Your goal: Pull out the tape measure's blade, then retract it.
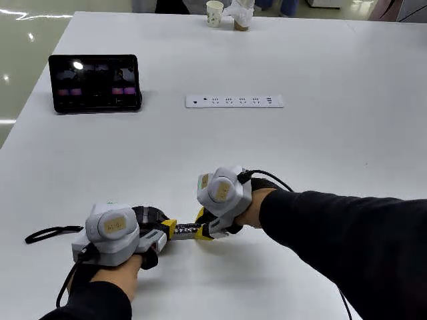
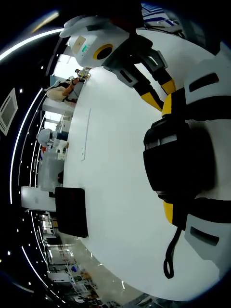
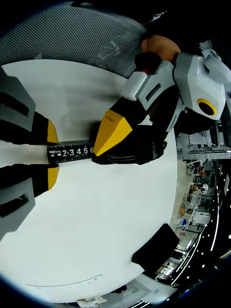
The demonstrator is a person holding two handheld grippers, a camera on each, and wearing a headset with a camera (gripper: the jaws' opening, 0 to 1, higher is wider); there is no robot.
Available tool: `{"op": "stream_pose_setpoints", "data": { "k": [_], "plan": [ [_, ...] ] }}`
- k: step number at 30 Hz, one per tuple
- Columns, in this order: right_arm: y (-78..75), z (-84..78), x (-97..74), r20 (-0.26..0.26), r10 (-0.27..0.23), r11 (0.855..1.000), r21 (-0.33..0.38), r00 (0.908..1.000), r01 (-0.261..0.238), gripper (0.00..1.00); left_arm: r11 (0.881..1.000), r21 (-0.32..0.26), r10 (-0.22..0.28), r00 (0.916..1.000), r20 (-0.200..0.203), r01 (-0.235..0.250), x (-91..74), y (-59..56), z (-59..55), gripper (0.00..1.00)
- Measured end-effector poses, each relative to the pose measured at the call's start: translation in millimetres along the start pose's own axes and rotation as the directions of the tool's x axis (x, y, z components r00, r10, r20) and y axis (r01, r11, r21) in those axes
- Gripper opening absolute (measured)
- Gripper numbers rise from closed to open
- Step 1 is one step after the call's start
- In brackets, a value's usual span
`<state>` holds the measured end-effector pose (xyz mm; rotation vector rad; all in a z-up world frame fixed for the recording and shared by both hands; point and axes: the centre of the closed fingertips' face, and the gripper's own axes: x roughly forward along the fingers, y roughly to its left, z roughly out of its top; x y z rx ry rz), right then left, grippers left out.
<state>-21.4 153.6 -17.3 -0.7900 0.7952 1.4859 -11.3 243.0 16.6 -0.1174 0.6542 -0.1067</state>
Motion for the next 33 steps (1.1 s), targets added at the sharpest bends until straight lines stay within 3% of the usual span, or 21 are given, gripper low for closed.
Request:
{"op": "stream_pose_setpoints", "data": {
  "k": [33],
  "plan": [
    [-1.3, 20.3, 9.2, 0.040, -0.004, 1.000, -0.020, 0.9992, 0.005, 0.12, 1.000, 0.000, -0.001, 1.0000, -0.003, 0.001, 1.1, 0.6, 0.4, 0.59]
  ]
}}
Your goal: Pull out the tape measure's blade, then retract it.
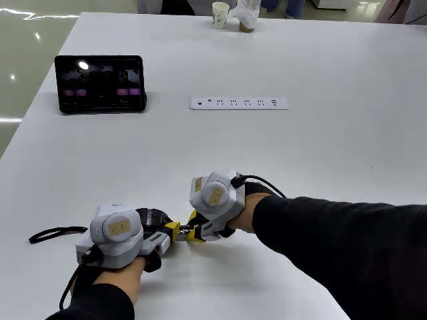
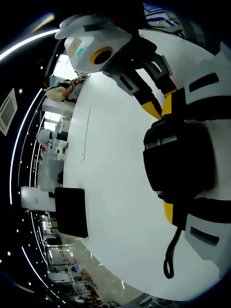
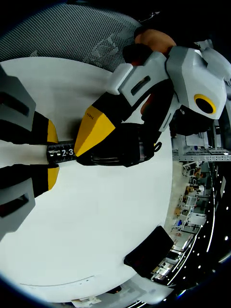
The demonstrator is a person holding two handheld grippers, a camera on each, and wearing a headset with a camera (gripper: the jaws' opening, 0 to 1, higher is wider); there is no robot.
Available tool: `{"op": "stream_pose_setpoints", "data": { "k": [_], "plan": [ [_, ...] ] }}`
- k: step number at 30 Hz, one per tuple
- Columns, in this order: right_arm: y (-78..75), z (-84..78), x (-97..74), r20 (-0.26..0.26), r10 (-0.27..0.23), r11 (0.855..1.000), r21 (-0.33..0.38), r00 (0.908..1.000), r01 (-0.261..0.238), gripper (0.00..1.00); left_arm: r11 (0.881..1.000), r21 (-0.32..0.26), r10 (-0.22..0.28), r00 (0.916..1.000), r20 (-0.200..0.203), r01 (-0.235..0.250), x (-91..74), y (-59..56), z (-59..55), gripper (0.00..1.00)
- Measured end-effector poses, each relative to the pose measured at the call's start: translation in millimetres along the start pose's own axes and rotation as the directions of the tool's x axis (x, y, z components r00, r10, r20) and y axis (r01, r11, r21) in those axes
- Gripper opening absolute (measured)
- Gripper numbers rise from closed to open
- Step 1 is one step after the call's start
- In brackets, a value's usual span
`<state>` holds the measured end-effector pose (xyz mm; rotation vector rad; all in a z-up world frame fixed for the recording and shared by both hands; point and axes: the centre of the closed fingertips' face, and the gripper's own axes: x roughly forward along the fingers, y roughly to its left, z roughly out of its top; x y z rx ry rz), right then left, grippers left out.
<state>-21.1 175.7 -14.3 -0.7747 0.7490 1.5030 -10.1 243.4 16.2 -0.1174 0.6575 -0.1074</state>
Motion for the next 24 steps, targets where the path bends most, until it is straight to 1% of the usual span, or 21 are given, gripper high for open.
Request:
{"op": "stream_pose_setpoints", "data": {
  "k": [5, 12, 19, 24],
  "plan": [
    [0.1, 2.8, 2.1, 0.004, 0.004, 1.000, -0.006, 1.0000, -0.004, 0.12, 1.000, -0.002, 0.000, 1.0000, -0.001, 0.000, 0.1, 0.1, -0.1, 0.59],
    [0.6, 6.1, 4.5, 0.015, 0.007, 1.000, 0.005, 0.9999, -0.007, 0.12, 1.000, -0.006, -0.001, 1.0000, -0.002, 0.001, 0.4, 0.1, -0.2, 0.59],
    [0.9, 10.0, 7.7, 0.031, 0.015, 0.999, 0.034, 0.9994, -0.016, 0.12, 1.000, -0.013, -0.004, 1.0000, -0.003, 0.004, 0.3, 0.5, 0.2, 0.59],
    [1.5, 12.0, 9.0, 0.038, 0.019, 0.999, 0.032, 0.9991, -0.020, 0.12, 1.000, -0.019, -0.008, 1.0000, -0.003, 0.008, 0.4, 1.0, 0.6, 0.60]
  ]
}}
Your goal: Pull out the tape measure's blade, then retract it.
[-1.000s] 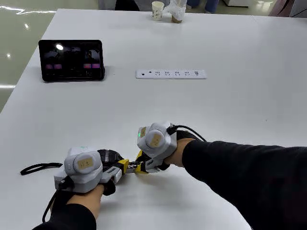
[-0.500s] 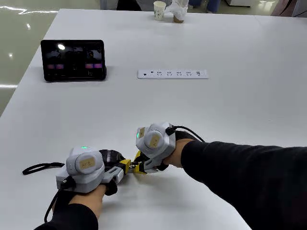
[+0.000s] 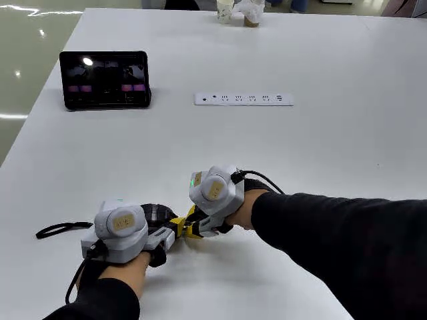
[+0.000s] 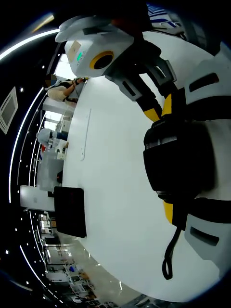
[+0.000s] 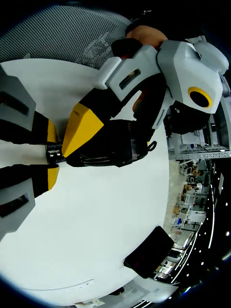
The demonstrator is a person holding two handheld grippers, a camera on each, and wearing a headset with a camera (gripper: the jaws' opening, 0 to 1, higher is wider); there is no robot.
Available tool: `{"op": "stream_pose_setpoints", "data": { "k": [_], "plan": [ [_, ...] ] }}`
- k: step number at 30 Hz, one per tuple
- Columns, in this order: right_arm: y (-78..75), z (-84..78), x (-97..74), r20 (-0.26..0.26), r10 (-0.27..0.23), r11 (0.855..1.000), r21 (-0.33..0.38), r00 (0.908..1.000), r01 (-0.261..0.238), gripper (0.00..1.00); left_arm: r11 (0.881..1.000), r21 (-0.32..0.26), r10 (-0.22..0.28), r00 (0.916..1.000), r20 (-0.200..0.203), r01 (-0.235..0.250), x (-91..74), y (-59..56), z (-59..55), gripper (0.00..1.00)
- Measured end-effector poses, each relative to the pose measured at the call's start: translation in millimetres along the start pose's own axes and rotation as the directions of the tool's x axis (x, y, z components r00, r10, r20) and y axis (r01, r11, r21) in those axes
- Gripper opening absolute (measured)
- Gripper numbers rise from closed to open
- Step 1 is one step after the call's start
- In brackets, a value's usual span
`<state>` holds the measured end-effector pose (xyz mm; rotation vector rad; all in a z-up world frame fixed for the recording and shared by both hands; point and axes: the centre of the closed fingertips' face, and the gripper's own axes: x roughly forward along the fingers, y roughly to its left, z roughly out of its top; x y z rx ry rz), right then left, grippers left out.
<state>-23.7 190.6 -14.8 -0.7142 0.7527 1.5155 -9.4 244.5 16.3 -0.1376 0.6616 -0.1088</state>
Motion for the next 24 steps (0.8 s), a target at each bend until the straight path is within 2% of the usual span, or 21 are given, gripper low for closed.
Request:
{"op": "stream_pose_setpoints", "data": {
  "k": [13, 24],
  "plan": [
    [0.1, 3.4, 2.2, 0.013, 0.006, 1.000, -0.007, 0.9999, -0.006, 0.14, 1.000, -0.005, -0.005, 1.0000, -0.002, 0.005, -0.2, -0.3, 0.1, 0.60],
    [2.2, 6.2, 5.4, 0.006, 0.021, 0.999, -0.043, 0.9998, -0.020, 0.13, 1.000, -0.004, -0.009, 0.9999, -0.005, 0.009, 0.0, -0.2, -0.4, 0.60]
  ]
}}
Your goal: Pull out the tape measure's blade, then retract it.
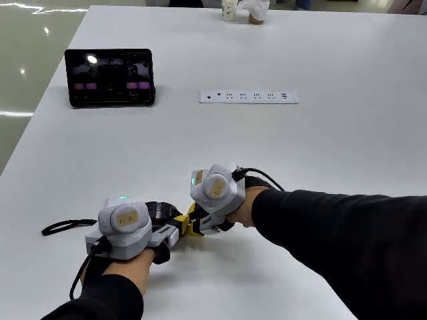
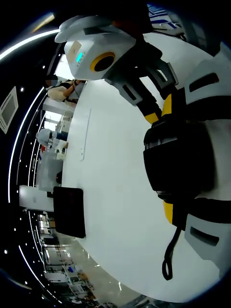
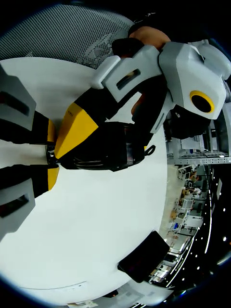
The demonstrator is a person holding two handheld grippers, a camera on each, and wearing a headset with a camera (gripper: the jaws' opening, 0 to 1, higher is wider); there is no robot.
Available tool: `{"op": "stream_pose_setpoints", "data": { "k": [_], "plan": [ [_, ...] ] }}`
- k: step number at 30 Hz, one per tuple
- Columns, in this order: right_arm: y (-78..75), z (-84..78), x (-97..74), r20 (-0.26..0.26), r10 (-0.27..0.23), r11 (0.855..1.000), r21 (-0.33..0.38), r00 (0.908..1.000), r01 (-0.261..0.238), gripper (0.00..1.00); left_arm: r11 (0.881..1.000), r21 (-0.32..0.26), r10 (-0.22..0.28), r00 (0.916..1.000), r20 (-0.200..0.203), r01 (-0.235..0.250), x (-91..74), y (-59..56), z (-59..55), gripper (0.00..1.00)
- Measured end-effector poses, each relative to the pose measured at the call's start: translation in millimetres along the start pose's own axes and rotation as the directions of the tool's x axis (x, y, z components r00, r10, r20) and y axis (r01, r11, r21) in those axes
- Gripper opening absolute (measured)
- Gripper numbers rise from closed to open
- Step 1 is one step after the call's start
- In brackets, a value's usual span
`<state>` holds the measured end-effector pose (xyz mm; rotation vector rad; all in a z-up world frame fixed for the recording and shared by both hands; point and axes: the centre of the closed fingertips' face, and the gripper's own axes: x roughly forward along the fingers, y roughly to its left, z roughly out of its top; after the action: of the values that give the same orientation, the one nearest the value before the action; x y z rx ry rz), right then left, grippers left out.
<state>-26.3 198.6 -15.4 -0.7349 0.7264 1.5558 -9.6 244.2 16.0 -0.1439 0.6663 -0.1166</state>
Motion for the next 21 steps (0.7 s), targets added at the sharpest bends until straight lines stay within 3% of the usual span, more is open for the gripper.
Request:
{"op": "stream_pose_setpoints", "data": {
  "k": [16, 21],
  "plan": [
    [0.3, -0.1, 1.2, -0.017, -0.018, 1.000, -0.016, 0.9997, 0.017, 0.13, 1.000, 0.008, 0.002, 1.0000, 0.005, -0.002, 0.4, -0.5, 0.5, 0.62],
    [0.4, -0.3, 0.9, -0.024, -0.023, 1.000, -0.009, 0.9995, 0.023, 0.14, 1.000, 0.010, -0.020, 0.9998, -0.001, 0.020, 1.1, -0.5, 0.8, 0.63]
  ]
}}
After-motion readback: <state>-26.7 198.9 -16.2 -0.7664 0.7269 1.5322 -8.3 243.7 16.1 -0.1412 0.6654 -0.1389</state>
